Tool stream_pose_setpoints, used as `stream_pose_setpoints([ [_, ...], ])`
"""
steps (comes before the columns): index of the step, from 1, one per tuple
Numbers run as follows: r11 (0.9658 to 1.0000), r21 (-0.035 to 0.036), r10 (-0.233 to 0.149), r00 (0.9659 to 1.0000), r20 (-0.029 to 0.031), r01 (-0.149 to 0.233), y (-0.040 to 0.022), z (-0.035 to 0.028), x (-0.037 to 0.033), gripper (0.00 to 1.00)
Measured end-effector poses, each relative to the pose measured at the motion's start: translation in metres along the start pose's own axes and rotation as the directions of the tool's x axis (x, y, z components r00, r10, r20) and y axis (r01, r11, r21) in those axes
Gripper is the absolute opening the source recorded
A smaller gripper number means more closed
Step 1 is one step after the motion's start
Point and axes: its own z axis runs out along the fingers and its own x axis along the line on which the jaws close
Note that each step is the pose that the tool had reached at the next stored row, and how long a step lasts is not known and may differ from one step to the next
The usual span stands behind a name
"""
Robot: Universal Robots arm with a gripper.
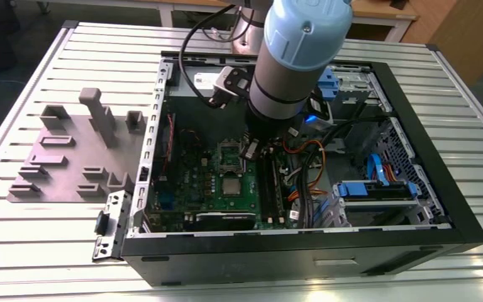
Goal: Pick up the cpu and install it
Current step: 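Close the cpu cover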
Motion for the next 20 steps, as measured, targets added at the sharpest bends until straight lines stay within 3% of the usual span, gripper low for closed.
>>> stream_pose_setpoints([
  [14, 1.0, -0.005, 0.0, 1.0, 0.0091, 0.0, 0.004, 0.0048, -0.0086, 0.11],
  [20, 0.9999, -0.0112, 0.0, 0.9998, 0.0208, 0.001, 0.0043, 0.007, -0.0091, 0.11],
])
